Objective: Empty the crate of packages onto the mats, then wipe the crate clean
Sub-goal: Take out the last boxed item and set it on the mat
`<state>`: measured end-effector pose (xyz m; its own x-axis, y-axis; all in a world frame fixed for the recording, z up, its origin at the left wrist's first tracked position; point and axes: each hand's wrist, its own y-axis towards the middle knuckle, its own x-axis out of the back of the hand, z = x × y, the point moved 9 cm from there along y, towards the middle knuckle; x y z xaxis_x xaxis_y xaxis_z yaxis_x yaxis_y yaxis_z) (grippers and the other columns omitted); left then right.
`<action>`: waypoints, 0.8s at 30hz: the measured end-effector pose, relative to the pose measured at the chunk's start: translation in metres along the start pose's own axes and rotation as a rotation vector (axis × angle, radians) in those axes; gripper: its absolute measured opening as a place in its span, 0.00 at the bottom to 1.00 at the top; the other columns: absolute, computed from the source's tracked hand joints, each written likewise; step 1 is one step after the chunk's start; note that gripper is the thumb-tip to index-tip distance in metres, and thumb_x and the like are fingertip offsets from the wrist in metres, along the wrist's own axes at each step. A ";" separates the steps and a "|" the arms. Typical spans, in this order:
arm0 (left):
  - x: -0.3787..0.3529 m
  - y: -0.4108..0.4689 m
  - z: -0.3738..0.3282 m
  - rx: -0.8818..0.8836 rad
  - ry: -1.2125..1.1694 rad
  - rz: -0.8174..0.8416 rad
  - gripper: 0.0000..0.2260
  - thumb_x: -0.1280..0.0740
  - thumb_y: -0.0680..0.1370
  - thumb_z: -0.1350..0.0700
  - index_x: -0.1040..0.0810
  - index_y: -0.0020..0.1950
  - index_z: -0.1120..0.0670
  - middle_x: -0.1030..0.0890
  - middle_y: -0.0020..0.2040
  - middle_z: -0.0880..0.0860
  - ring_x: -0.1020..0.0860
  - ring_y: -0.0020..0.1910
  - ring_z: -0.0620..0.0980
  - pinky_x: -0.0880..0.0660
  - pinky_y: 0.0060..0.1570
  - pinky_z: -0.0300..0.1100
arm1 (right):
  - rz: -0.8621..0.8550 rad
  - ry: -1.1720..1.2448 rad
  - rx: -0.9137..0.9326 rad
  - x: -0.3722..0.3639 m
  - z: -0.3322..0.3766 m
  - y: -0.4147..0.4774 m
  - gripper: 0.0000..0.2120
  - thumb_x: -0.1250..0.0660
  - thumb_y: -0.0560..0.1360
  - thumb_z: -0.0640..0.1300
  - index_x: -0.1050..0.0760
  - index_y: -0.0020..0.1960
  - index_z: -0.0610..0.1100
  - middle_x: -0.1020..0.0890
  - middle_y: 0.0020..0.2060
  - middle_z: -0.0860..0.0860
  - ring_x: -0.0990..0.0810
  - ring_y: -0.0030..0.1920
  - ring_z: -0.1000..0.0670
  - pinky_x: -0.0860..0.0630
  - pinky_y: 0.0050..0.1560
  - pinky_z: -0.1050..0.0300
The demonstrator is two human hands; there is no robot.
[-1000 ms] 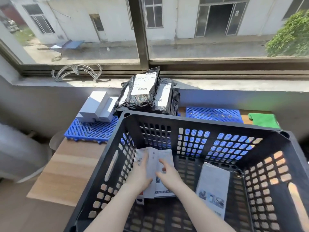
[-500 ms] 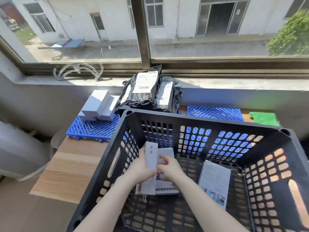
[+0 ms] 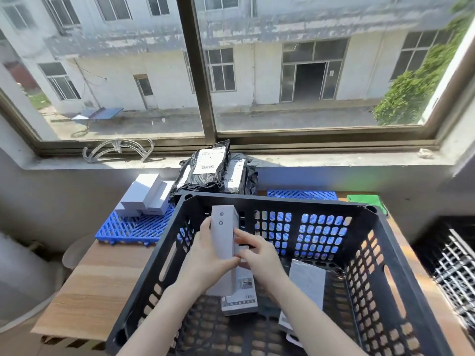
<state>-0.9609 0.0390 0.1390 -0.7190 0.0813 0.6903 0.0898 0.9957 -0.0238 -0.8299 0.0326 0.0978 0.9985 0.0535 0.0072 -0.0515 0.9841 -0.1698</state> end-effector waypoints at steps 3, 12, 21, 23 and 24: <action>0.010 -0.006 -0.022 -0.066 -0.085 -0.101 0.46 0.22 0.66 0.47 0.46 0.77 0.44 0.33 0.67 0.44 0.32 0.60 0.40 0.33 0.57 0.39 | -0.036 -0.082 0.143 0.016 0.032 -0.017 0.27 0.39 0.75 0.34 0.24 0.60 0.64 0.25 0.56 0.54 0.22 0.50 0.52 0.23 0.53 0.60; 0.014 -0.005 -0.090 -0.260 -0.404 -0.162 0.31 0.25 0.72 0.52 0.36 0.67 0.31 0.23 0.56 0.42 0.19 0.48 0.44 0.18 0.40 0.44 | -0.224 -0.253 0.263 0.088 0.078 -0.040 0.25 0.31 0.75 0.48 0.35 0.68 0.65 0.38 0.65 0.59 0.37 0.66 0.60 0.32 0.54 0.75; 0.005 0.049 -0.126 -0.274 -0.580 -0.120 0.19 0.30 0.73 0.42 0.29 0.62 0.34 0.24 0.59 0.45 0.21 0.55 0.46 0.18 0.44 0.46 | -0.322 -0.205 0.323 0.131 0.123 -0.021 0.26 0.30 0.74 0.45 0.33 0.67 0.64 0.27 0.61 0.62 0.27 0.57 0.66 0.22 0.50 0.63; 0.003 0.068 -0.131 -0.287 -0.571 -0.126 0.23 0.34 0.70 0.35 0.29 0.64 0.32 0.29 0.60 0.44 0.22 0.57 0.45 0.18 0.47 0.47 | -0.364 -0.240 0.332 0.142 0.133 -0.012 0.26 0.30 0.75 0.44 0.33 0.67 0.63 0.27 0.62 0.62 0.28 0.59 0.64 0.24 0.51 0.65; 0.002 0.076 -0.136 -0.303 -0.559 -0.118 0.23 0.35 0.69 0.34 0.30 0.64 0.31 0.31 0.59 0.43 0.24 0.58 0.45 0.19 0.49 0.47 | -0.381 -0.246 0.333 0.146 0.136 -0.007 0.26 0.30 0.75 0.43 0.33 0.68 0.62 0.28 0.62 0.61 0.28 0.59 0.63 0.24 0.53 0.64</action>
<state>-0.8616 0.1091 0.2366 -0.9791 0.0643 0.1928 0.1197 0.9491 0.2913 -0.6855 0.0570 0.2341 0.9164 -0.3176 0.2436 0.2700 0.9398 0.2097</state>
